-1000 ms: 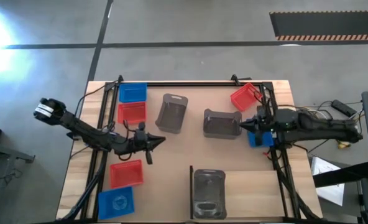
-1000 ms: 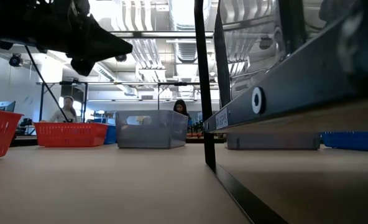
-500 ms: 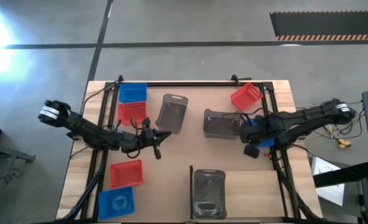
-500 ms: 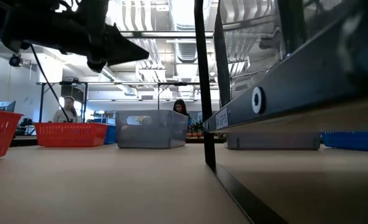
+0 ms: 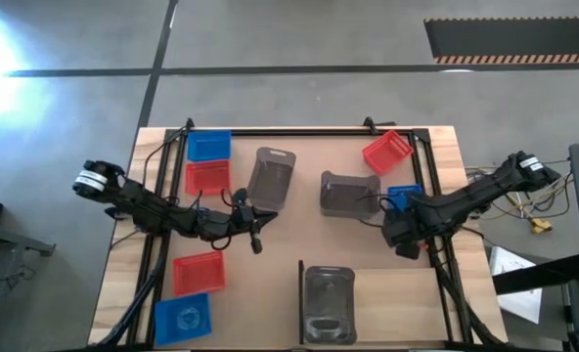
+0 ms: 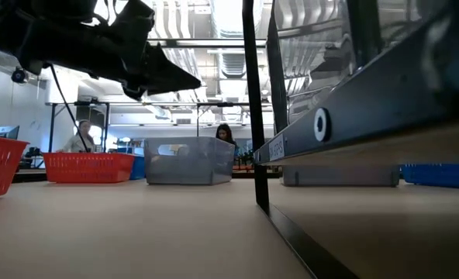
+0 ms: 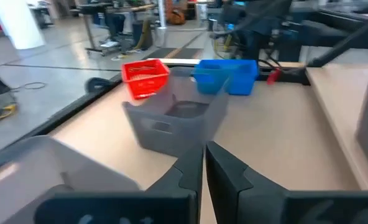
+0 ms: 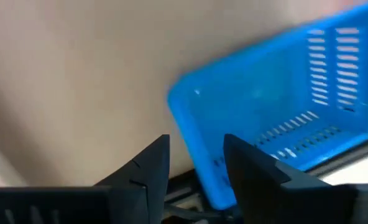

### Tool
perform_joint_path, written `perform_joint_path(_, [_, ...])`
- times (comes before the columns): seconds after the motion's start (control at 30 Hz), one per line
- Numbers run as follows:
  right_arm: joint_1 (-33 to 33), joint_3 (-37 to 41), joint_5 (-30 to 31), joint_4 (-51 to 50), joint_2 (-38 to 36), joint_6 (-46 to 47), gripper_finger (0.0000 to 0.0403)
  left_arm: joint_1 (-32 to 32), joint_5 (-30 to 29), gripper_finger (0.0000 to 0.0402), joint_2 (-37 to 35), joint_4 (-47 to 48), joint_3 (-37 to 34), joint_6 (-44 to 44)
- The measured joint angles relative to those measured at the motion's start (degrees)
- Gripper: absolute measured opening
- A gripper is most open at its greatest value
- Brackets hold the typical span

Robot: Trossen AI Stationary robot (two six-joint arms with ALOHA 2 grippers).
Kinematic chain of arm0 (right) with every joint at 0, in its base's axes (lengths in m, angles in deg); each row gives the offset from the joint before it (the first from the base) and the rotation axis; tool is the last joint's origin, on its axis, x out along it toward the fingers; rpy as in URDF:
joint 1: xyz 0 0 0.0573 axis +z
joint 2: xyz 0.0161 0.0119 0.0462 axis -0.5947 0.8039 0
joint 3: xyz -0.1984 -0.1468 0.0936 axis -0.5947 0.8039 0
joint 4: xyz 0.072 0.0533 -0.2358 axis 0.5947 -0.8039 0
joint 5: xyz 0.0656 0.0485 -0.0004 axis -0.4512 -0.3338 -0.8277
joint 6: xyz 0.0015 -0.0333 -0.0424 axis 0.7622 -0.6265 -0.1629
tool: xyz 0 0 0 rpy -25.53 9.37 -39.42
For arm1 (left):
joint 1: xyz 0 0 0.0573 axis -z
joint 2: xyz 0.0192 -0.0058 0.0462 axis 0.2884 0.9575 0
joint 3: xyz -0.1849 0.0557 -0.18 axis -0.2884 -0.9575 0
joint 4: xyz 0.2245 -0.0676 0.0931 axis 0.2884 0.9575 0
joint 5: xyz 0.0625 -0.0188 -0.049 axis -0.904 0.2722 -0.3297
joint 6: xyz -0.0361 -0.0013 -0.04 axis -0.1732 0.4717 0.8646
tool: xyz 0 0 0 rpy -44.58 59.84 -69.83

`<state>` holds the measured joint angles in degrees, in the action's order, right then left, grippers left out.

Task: Stack baskets on shelf by color
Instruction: Put the middle right blue bin on the shelf

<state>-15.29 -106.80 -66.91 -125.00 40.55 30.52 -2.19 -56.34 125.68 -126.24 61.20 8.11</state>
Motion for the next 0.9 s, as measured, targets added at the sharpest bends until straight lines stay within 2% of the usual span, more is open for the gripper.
perform_joint_path(0.13, [-0.07, 1.06, 3.09, 2.43, 0.02, -1.72, 0.0137, 0.0, 1.28, 0.0003, 1.5, 0.05, 0.84, 0.04])
perform_joint_path(0.33, [-0.03, 3.41, 1.29, 6.52, 1.26, -4.33, 0.0125, 0.0, 1.36, 0.0003, 1.64, 0.02, 1.65, -0.05])
perform_joint_path(0.6, [-0.07, 6.75, 1.2, 7.69, 7.19, -5.0, 0.0127, 0.01, 1.5, 0.0003, 1.62, 0.07, 1.69, -1.09])
perform_joint_path(0.7, [-0.07, 7.18, 1.22, 9.2, 8.79, -5.15, 0.0093, 0.0, 1.5, 0.0003, 1.62, 0.07, 1.69, -1.11])
perform_joint_path(0.83, [-0.07, 5.95, 0.94, 9.43, 9.37, -5.23, 0.0023, 0.02, 1.5, 0.0003, 1.62, 0.07, 1.69, -1.11])
perform_joint_path(0.9, [-0.07, 3.99, 0.06, 9.27, 9.29, -4.19, 0.0015, 0.04, 1.64, 0.0003, 1.61, 0.09, 1.69, -1.11])
